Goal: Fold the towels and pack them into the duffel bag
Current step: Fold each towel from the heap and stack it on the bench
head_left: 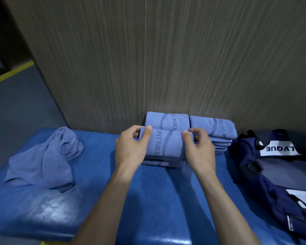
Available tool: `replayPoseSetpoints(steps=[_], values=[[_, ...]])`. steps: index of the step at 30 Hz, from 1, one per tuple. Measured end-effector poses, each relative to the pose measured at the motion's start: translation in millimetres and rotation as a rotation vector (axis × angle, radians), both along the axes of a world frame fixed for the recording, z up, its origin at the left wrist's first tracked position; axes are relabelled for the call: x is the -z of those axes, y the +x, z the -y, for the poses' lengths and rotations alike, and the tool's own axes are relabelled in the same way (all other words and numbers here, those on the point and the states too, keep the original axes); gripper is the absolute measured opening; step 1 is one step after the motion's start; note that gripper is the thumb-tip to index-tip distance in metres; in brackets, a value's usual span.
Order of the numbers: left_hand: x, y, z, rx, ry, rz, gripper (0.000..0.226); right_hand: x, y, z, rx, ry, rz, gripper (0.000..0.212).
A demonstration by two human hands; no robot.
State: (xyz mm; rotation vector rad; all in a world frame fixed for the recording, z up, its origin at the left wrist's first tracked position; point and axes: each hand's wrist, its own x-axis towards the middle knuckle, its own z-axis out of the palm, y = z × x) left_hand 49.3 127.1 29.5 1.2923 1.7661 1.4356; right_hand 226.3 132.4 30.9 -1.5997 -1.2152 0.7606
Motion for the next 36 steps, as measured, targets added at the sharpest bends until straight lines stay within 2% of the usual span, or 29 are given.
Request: replayPoseSetpoints(steps=[6, 9, 12, 13, 15, 18, 21, 23, 28, 32, 36], values=[[9, 1, -22, -0.065, -0.032, -0.062, 0.032, 5, -9, -16, 0.073, 0.102, 0.384, 0.016], [10, 1, -25, -0.099, -0.059, -0.209, 0.027, 8, -10, -21, 0.079, 0.077, 0.499, 0.008], [7, 1, -27, -0.069, 0.265, -0.57, 0.013, 10, -8, -25, 0.085, 0.062, 0.547, 0.009], [8, 3, -27, 0.028, 0.368, -0.669, 0.013, 11, -8, -25, 0.088, 0.056, 0.554, 0.01], [17, 9, -25, 0.213, 0.437, -0.771, 0.015, 9, -8, -26, 0.083, 0.033, 0.582, 0.011], [41, 11, -26, 0.209, 0.441, -0.766, 0.018, 8, -8, -26, 0.078, 0.086, 0.673, 0.01], [49, 12, -26, 0.165, 0.467, -0.755, 0.021, 13, -8, -24, 0.051, 0.382, 0.824, 0.007], [51, 14, -23, 0.156, 0.474, -0.811, 0.024, 22, -10, -21, -0.057, 0.491, 0.885, 0.01], [62, 13, -14, 0.167, 0.466, -0.965, 0.036, 47, -10, -9, -0.225, 0.486, 0.953, 0.038], [71, 3, -11, 0.265, 0.407, -0.99, 0.043, 63, -2, -4, -0.258, 0.459, 0.958, 0.047], [71, -6, -11, 0.401, 0.302, -0.919, 0.049, 67, 3, -7, -0.299, 0.466, 0.96, 0.049]])
